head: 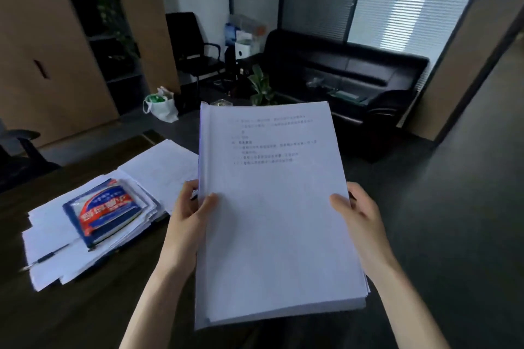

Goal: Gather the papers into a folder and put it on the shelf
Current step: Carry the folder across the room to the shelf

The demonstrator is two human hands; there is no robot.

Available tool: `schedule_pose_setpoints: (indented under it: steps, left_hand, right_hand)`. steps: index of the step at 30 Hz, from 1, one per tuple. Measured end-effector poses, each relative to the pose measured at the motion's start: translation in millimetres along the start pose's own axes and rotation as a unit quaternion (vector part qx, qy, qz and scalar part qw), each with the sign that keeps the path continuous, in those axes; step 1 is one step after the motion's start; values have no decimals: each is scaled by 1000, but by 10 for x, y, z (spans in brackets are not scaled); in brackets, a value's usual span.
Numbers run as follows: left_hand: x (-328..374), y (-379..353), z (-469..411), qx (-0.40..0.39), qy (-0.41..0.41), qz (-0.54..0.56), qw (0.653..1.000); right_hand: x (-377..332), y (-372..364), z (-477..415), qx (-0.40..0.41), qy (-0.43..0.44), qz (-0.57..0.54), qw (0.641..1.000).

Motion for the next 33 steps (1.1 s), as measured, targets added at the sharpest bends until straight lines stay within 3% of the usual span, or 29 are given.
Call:
schedule_pose_setpoints:
  steps: [11,19,26,33]
  left_hand:
    - [-253,-1362,-1410,-23,-2,-11,1000]
    - [-266,-1911,-2834,9,-25,0,1000]
    - [-123,-2003,-3760,80,-44,5,996]
    - [-7,-1617,-4588,185,-70,1,980]
  right_hand:
    - [135,1497,-1086,40,-7,5,999]
    - [117,2205,-2596,2,-9,11,1000]
    - [11,2357,-3882,-59,-7,28,998]
    - [-1,1938,-5291,-163,2,25,986]
Point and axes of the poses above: each hand's wrist, its own z-axis away from the middle knuckle, its own y-axis out of the back of the hand, x = y × z, the point moved 10 cm from there along -z, towards the middle knuckle, and after that the axes turned 13 degrees about -x, right-handed, at the moved point
